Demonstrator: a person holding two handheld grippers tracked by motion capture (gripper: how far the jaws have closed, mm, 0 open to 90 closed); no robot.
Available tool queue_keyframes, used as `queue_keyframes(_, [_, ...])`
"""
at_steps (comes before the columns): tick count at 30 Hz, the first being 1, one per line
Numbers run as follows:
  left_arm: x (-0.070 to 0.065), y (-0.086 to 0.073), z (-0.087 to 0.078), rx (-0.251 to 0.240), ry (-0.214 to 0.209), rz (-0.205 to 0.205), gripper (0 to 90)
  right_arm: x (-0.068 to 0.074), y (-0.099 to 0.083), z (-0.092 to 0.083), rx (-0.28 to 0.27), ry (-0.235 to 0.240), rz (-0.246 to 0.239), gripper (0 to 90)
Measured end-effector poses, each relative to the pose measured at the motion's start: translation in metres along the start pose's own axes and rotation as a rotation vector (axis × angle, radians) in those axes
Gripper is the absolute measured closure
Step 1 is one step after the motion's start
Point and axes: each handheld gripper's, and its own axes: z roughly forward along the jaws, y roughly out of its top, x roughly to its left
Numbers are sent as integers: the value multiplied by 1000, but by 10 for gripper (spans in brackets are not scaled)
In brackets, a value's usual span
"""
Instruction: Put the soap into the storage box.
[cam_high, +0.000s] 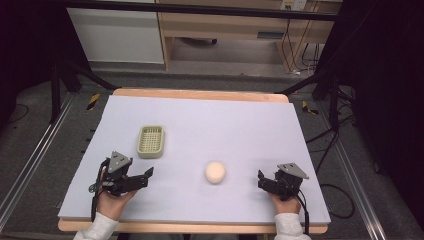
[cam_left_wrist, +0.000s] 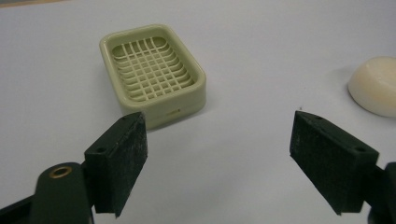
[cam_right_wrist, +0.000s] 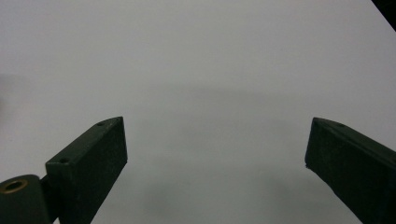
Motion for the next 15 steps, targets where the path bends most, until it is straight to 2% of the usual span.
queue_keyframes(1, [-3,2,0,-1,-1,15,188,0,0,0,-1,1,-3,61])
queue_keyframes(5, [-9,8,0,-15,-14,18,187,0,0,0,-4,-1,0,61])
queue_keyframes(15, [-24,19,7,-13,-38,39,187,0,0,0,-4,-1,-2,61])
